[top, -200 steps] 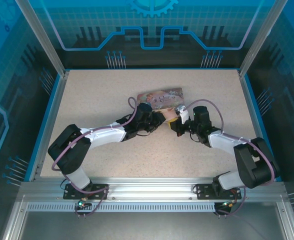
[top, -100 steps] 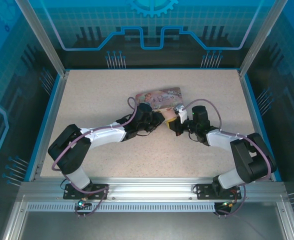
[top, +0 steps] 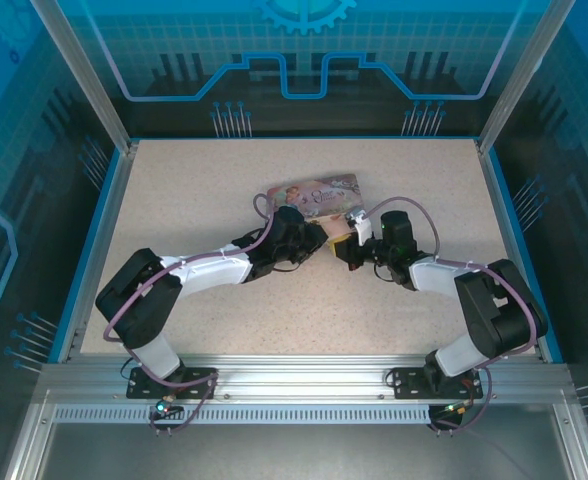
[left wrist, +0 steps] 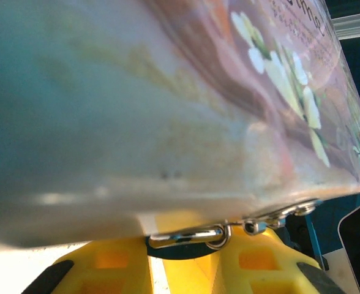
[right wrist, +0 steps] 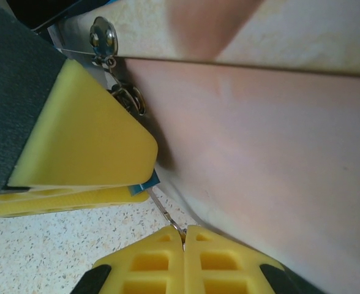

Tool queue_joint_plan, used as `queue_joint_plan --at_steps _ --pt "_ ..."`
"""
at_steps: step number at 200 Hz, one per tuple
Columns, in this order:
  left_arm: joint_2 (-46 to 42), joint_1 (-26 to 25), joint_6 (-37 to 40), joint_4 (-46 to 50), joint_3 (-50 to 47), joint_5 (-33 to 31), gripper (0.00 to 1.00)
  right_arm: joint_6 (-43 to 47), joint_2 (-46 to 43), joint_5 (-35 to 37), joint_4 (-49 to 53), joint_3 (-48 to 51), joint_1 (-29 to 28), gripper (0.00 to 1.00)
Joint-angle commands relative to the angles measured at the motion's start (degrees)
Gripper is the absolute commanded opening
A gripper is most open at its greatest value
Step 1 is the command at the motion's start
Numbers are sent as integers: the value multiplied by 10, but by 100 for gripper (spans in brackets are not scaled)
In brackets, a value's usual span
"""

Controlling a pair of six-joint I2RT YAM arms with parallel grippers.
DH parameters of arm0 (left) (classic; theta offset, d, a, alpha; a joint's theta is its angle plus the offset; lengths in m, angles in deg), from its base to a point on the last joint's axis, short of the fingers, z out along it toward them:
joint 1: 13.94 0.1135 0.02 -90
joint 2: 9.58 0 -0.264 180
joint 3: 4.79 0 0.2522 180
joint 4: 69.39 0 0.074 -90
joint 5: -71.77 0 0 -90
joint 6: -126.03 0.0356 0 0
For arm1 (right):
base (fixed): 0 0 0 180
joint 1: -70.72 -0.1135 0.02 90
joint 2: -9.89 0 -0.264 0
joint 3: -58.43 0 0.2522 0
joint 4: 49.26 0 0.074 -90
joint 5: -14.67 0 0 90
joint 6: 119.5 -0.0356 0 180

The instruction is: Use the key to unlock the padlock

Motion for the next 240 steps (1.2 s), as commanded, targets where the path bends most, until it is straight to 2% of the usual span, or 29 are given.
queue_joint_plan --at_steps 1,88,132,185,207,240 --pt "-3 -25 -17 -14 1 86 1 -10 -21 -13 -90 -29 -10 0" --pt "-3 -26 -17 -10 -5 91 1 -5 -27 2 -82 -35 -7 0" --pt "-8 -27 -19 -16 -4 88 1 -49 -1 -8 -144 -26 -10 0" --pt "-3 -27 -20 -22 1 89 1 -73 0 -7 -168 -28 -19 0" --pt "-3 -27 -18 -20 -2 84 1 -67 1 -3 -148 -29 -24 0" --pt "-6 -15 -11 -18 -11 75 0 -39 -13 17 -89 -8 -22 6"
